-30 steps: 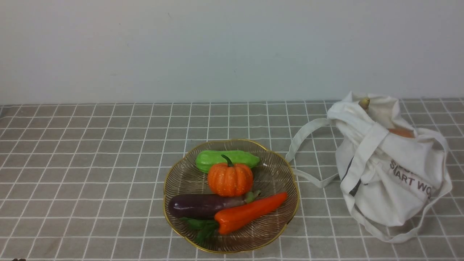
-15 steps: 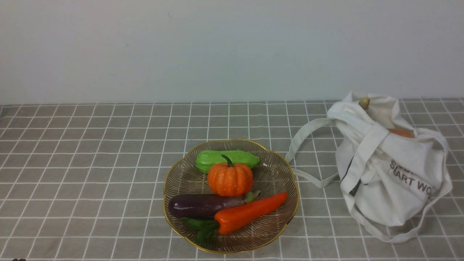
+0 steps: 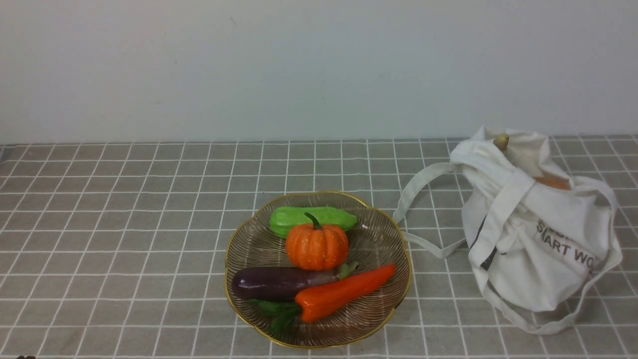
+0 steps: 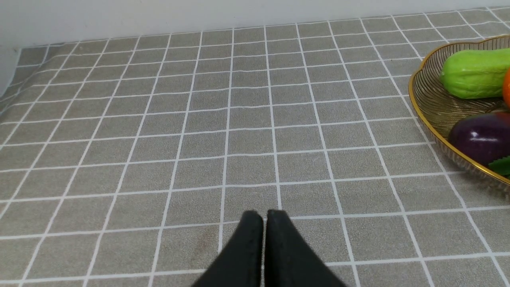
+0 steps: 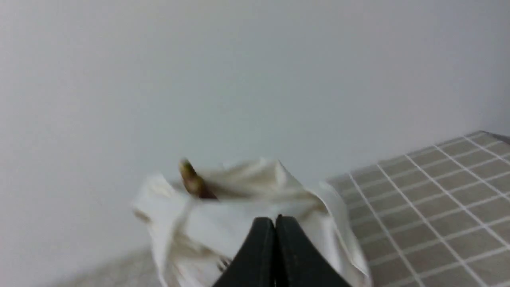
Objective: Take vegetables from bag on grey coffee tablecloth place on plate.
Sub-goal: 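Reach into the white cloth bag and grasp a vegetable inside with the right gripper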
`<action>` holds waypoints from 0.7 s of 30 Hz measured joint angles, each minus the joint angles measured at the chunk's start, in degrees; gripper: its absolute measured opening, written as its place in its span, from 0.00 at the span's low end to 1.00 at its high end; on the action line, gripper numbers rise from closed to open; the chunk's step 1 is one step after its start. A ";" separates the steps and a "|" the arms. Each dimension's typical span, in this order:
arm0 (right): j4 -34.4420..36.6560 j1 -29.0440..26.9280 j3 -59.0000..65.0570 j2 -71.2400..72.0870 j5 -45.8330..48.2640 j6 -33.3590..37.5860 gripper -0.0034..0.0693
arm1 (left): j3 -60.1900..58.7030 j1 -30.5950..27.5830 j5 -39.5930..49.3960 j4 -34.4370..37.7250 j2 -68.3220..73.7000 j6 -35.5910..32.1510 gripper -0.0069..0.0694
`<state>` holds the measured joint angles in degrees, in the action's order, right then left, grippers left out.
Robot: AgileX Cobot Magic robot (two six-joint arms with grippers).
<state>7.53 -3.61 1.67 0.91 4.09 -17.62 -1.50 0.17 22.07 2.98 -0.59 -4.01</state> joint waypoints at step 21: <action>-8.21 3.84 -25.96 -11.32 -2.67 -8.45 0.03 | 0.00 0.00 0.00 0.00 0.00 0.00 0.08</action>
<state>-0.68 0.22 -24.29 -10.42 1.41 -26.07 -1.50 0.17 22.07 2.98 -0.59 -4.01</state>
